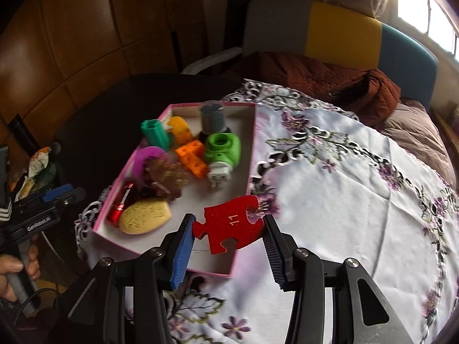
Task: Organize rigid objects
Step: 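Carry the red puzzle piece into the tray and open the right tool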
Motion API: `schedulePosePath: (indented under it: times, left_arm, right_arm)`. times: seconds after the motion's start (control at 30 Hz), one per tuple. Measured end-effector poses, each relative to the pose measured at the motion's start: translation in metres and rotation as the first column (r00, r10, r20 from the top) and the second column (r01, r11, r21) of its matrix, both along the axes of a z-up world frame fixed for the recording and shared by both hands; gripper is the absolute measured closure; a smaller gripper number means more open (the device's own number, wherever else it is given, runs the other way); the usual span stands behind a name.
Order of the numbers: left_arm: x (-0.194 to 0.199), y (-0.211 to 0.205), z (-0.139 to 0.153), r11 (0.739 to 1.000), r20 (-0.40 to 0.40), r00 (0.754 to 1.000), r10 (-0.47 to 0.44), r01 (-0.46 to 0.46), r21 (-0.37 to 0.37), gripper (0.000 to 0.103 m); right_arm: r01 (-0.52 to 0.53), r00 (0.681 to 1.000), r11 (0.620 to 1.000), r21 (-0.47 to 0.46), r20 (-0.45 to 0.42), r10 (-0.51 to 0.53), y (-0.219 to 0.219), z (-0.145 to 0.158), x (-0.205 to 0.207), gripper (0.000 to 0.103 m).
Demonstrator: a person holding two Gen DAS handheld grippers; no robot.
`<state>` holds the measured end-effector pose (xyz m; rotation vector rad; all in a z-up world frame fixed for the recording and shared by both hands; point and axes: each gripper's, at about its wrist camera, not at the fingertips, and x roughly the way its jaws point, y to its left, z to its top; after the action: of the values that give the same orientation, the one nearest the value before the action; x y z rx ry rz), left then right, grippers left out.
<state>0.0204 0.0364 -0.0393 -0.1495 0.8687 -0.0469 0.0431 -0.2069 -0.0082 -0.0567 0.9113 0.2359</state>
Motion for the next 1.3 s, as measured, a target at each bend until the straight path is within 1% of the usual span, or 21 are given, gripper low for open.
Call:
schedulePosePath:
  times: [0.1,0.17,0.37,0.67,0.8,0.87,0.97,1.03,1.13,1.3]
  left_arm:
    - [-0.004,-0.005,0.002,1.000,0.017,1.000,-0.023,0.023,0.008,0.054]
    - [-0.006,-0.009,0.001,0.999,0.014,0.999,-0.039,0.039,0.009,0.054]
    - [-0.008,-0.013,0.001,0.999,0.010,0.999,-0.049,0.049,0.012,0.054]
    - [-0.008,-0.007,0.000,0.999,0.012,1.000,-0.029,0.029,0.020,0.054]
    - [-0.007,-0.007,-0.002,0.999,0.005,1.000,-0.026,0.026,0.021,0.054]
    - [-0.007,-0.007,-0.004,0.999,0.000,1.000,-0.025,0.025,0.024,0.054]
    - [-0.005,-0.009,-0.006,0.999,-0.008,1.000,-0.023,0.023,0.029,0.054]
    - [-0.004,-0.009,-0.007,0.999,-0.009,1.000,-0.022,0.023,0.035,0.054]
    - [-0.004,-0.009,-0.007,0.999,-0.011,1.000,-0.013,0.013,0.039,0.054]
    - [-0.004,-0.011,-0.006,0.999,-0.007,1.000,-0.005,0.005,0.041,0.054]
  right_arm:
    - [-0.034,0.999,0.999,0.018,-0.007,0.034,0.010,-0.005,-0.009,0.055]
    - [-0.063,0.998,0.998,0.007,-0.012,0.063,0.019,-0.009,-0.012,0.055]
    - [-0.087,0.996,0.996,0.000,-0.019,0.087,0.033,-0.014,0.002,0.056]
    - [-0.144,0.987,0.986,-0.087,-0.085,0.137,0.047,-0.034,0.040,0.056]
    - [-0.179,0.978,0.975,-0.132,-0.133,0.162,0.055,-0.049,0.059,0.055]
    - [-0.167,0.979,0.974,-0.154,-0.144,0.145,0.055,-0.056,0.068,0.055]
    - [-0.142,0.979,0.980,-0.140,-0.164,0.118,0.053,-0.066,0.083,0.056]
    - [-0.139,0.979,0.979,-0.149,-0.169,0.113,0.054,-0.072,0.088,0.057]
    - [-0.121,0.982,0.986,-0.115,-0.162,0.102,0.049,-0.073,0.089,0.057]
    - [-0.115,0.984,0.987,-0.115,-0.149,0.097,0.046,-0.074,0.082,0.058]
